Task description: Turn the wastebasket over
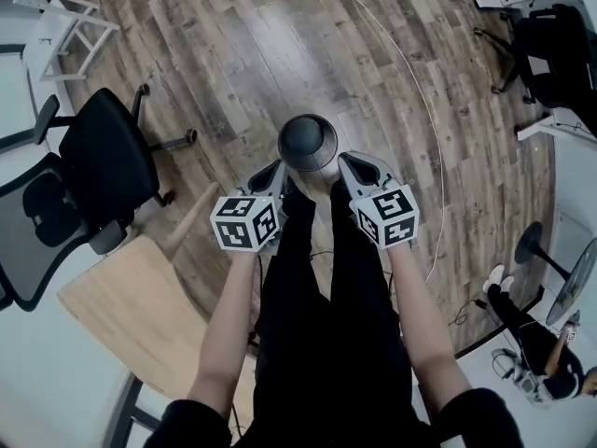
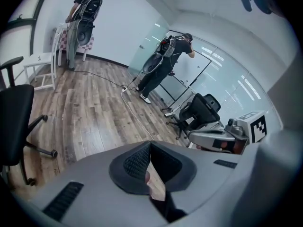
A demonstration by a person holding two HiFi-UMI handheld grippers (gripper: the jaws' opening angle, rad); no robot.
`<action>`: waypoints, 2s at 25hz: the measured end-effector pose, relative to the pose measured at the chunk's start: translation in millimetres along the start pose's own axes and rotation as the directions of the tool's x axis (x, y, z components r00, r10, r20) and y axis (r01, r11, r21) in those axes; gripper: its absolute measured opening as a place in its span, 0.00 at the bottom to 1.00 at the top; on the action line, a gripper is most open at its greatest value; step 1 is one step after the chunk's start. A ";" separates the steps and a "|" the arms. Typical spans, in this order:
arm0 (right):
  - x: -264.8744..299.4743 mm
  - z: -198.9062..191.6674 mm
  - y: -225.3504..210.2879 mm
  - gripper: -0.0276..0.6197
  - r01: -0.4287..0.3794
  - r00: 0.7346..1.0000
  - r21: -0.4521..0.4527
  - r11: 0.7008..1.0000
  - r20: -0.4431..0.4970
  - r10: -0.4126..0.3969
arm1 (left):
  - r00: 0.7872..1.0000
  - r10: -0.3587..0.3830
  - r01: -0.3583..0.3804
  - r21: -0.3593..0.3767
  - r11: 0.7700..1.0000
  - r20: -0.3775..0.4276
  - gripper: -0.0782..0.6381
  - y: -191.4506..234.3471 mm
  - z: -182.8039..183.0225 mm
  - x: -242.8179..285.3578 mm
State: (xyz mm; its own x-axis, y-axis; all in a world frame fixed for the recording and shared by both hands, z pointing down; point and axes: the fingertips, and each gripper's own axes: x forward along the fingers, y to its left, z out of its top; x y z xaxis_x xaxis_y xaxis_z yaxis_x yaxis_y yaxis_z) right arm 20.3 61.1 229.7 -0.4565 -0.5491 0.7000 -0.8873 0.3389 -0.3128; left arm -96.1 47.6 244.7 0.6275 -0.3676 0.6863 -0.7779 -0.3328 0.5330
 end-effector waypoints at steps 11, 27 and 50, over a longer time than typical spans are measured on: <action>83.4 -49.3 -54.0 0.09 -0.078 0.992 -0.055 0.995 -0.107 0.072 | 0.996 0.088 -0.090 -0.151 0.984 -0.022 0.13 64.6 -36.0 87.7; 186.3 -127.8 -115.7 0.09 -0.205 0.960 -0.212 0.956 -0.234 0.154 | 0.988 0.151 -0.117 -0.563 0.818 0.015 0.14 120.7 -113.2 213.8; 283.4 -184.1 -156.5 0.09 -0.304 0.927 -0.334 0.892 -0.320 0.196 | 0.972 0.231 -0.052 -0.929 0.367 0.036 0.46 195.2 -174.8 316.4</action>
State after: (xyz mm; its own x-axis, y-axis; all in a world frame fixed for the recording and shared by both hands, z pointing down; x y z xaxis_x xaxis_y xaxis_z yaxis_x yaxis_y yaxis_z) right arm 41.9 -6.9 595.2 -0.5764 -0.1980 0.7928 -0.6305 0.7249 -0.2774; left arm -55.0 18.1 652.5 0.4314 -0.4661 0.7724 -0.3482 0.7039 0.6191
